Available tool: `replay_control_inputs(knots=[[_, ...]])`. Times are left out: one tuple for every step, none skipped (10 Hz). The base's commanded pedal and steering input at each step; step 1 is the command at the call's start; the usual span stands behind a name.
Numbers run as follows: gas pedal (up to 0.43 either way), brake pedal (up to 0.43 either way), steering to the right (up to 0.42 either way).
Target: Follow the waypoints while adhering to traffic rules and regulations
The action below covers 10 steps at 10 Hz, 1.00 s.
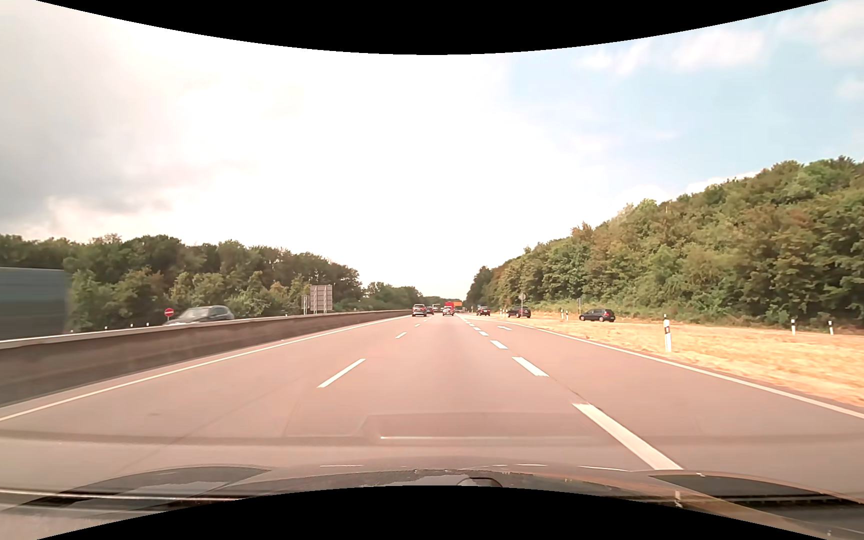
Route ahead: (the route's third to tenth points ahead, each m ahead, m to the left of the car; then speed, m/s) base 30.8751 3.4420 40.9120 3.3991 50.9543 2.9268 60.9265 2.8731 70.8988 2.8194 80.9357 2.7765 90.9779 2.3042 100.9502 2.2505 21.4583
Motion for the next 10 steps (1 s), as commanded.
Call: replay_control_inputs(knots=[[0.189,0.0,0.001],[0.189,0.0,0.001],[0.189,0.0,0.0],[0.189,0.0,0.001],[0.189,0.0,0.0],[0.189,0.0,0.0],[0.189,0.0,0.0],[0.189,0.0,0.0],[0.189,0.0,0.0],[0.177,0.0,0.0]])
